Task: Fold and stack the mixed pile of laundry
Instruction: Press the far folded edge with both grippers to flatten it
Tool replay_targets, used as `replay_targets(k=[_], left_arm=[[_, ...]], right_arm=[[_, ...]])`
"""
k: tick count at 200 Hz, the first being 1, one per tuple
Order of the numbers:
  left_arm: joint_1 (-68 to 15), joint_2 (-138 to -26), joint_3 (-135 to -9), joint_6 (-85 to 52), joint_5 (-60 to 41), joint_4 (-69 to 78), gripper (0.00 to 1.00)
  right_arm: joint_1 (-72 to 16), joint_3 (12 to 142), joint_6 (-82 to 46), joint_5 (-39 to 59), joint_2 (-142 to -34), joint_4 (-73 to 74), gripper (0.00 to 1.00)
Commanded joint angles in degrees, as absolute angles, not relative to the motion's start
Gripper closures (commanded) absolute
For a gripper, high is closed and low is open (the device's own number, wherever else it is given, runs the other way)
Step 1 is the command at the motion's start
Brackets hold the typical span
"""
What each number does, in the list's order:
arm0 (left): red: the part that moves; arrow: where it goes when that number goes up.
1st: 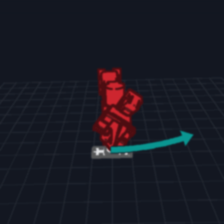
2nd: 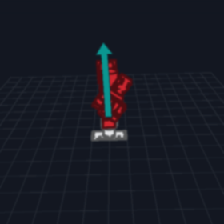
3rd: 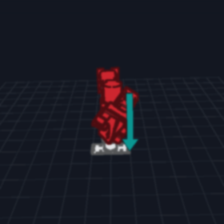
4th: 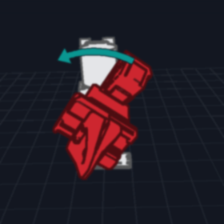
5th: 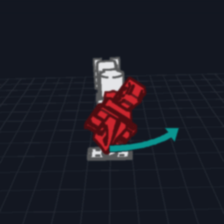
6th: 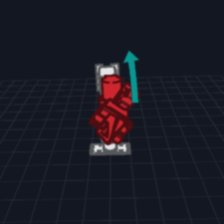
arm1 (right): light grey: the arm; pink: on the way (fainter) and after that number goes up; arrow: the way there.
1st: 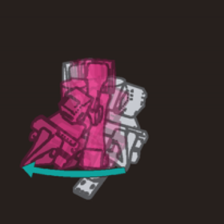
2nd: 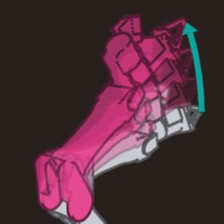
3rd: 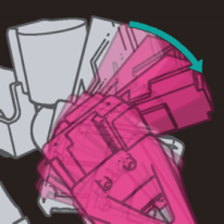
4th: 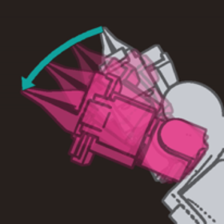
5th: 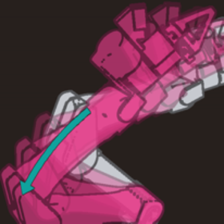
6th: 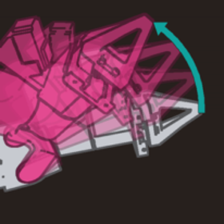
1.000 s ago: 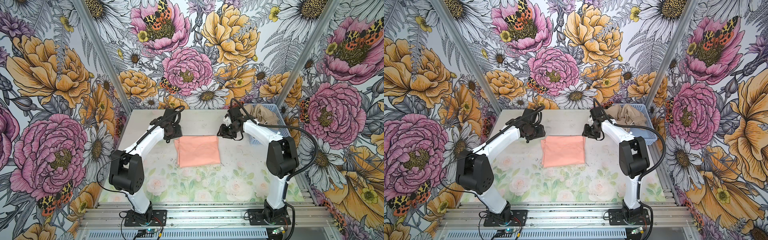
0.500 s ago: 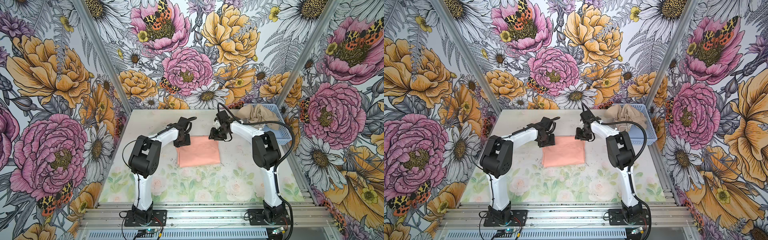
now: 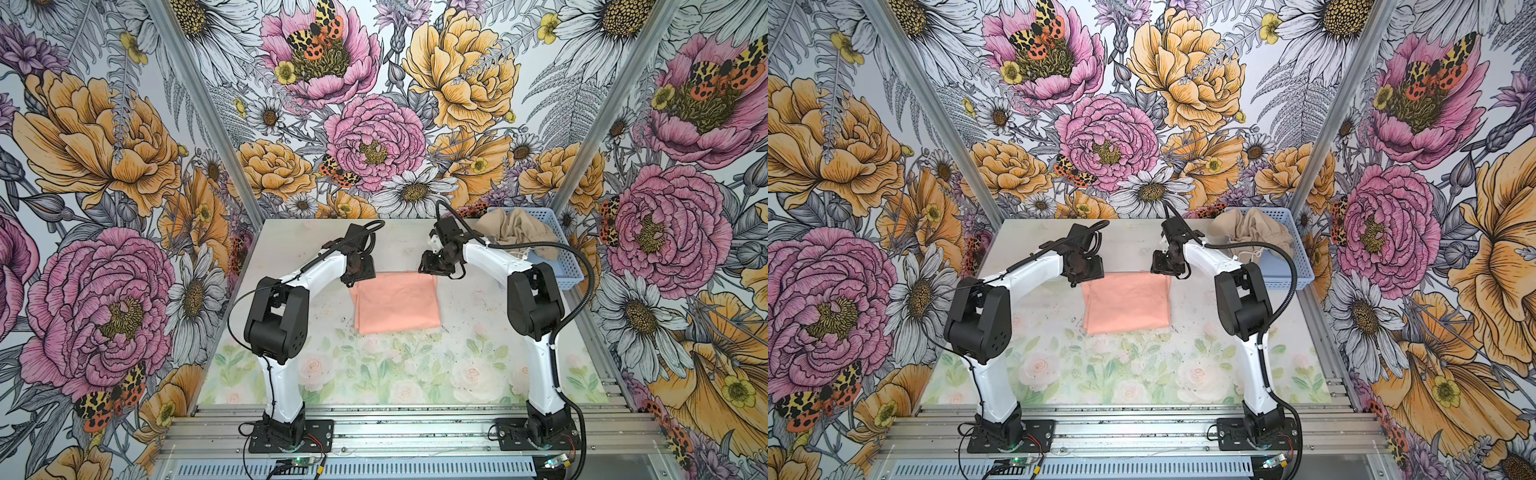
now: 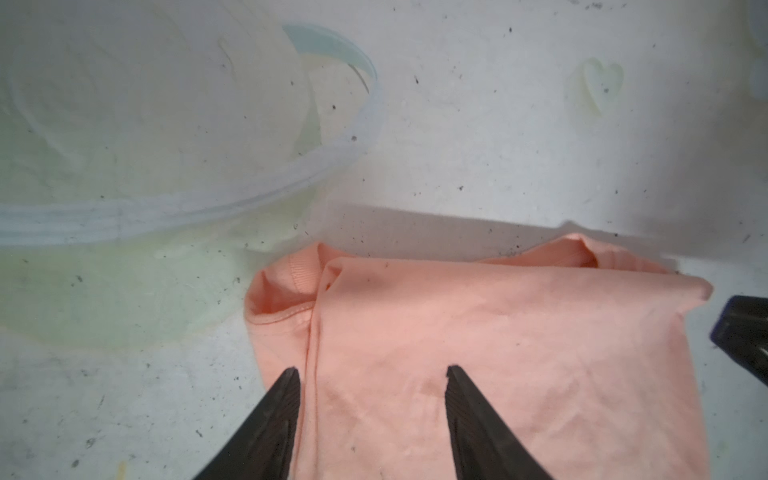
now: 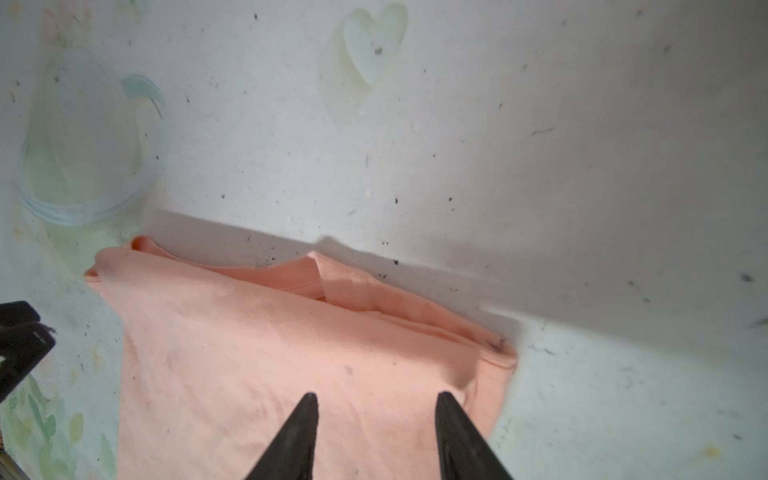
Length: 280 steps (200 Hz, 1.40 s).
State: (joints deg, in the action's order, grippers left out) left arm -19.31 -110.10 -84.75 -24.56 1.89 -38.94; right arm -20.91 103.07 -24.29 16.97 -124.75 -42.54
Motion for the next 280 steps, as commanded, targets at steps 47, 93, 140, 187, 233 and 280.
replay_targets(k=[47, 93, 140, 187, 233, 280], left_arm=[[-17.9, -116.3, -88.1, -20.4, 3.0, -36.8, 0.45], [-18.3, -118.4, -89.2, -19.7, 2.6, -36.0, 0.47], [-18.7, -119.7, -90.2, -19.8, 2.5, -35.9, 0.57], [-19.0, -120.0, -90.8, -20.0, 2.4, -35.9, 0.65], [-19.0, -120.0, -90.5, -20.1, 1.8, -35.9, 0.71], [-19.0, -119.8, -90.4, -20.0, 1.8, -35.9, 0.84]], right_arm=[[-19.8, 102.7, -22.6, 15.0, -125.3, -41.6, 0.51], [-19.9, 103.1, -22.5, 15.7, -127.6, -41.5, 0.51], [-20.0, 103.2, -22.5, 15.6, -128.9, -41.3, 0.53], [-20.4, 103.4, -22.8, 16.4, -129.7, -40.8, 0.58], [-20.8, 103.7, -23.3, 16.9, -130.4, -40.3, 0.68], [-21.1, 103.6, -23.5, 16.9, -130.0, -40.1, 0.83]])
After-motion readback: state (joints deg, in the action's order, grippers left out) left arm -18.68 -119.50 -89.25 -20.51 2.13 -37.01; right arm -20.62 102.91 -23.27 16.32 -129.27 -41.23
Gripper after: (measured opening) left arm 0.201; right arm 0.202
